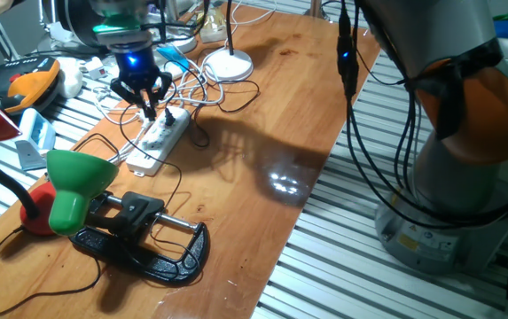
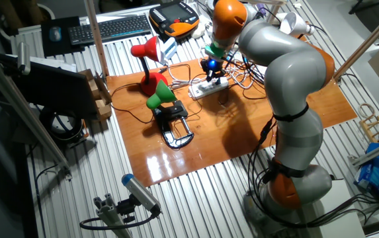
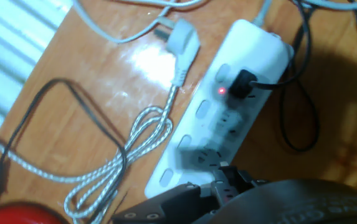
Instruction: Plug in the power cord of the desk lamp, turn on the socket, and light up the desk lamp
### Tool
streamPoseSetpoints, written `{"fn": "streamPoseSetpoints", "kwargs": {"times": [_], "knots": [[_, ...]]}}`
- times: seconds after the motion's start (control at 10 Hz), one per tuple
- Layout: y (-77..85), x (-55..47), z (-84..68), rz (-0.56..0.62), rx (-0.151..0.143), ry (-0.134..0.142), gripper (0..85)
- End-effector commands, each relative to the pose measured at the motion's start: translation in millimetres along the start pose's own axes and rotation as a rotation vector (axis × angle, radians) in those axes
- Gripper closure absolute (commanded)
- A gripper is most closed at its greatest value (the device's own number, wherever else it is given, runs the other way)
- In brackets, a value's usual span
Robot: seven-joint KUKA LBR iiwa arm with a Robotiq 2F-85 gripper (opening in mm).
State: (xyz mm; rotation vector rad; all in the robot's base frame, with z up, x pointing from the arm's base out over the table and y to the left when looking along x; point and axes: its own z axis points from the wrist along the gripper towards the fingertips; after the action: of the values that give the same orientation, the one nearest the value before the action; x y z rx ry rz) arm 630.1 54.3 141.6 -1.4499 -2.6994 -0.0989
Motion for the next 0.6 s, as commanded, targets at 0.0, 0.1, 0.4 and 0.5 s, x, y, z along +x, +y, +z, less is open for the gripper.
{"fn": "streamPoseSetpoints", "kwargs": {"times": [0.0, 0.1, 0.4, 0.5], "knots": [[-1.4, -1.2, 1.0, 0.288, -0.034, 0.0, 85.0], [-3.0, -2.1, 1.7, 0.307, -0.04, 0.006, 85.0], [-4.8, -3.5, 1.4, 0.406, -0.052, 0.007, 85.0], [-5.7, -4.2, 0.9, 0.424, -0.051, 0.008, 85.0]]}}
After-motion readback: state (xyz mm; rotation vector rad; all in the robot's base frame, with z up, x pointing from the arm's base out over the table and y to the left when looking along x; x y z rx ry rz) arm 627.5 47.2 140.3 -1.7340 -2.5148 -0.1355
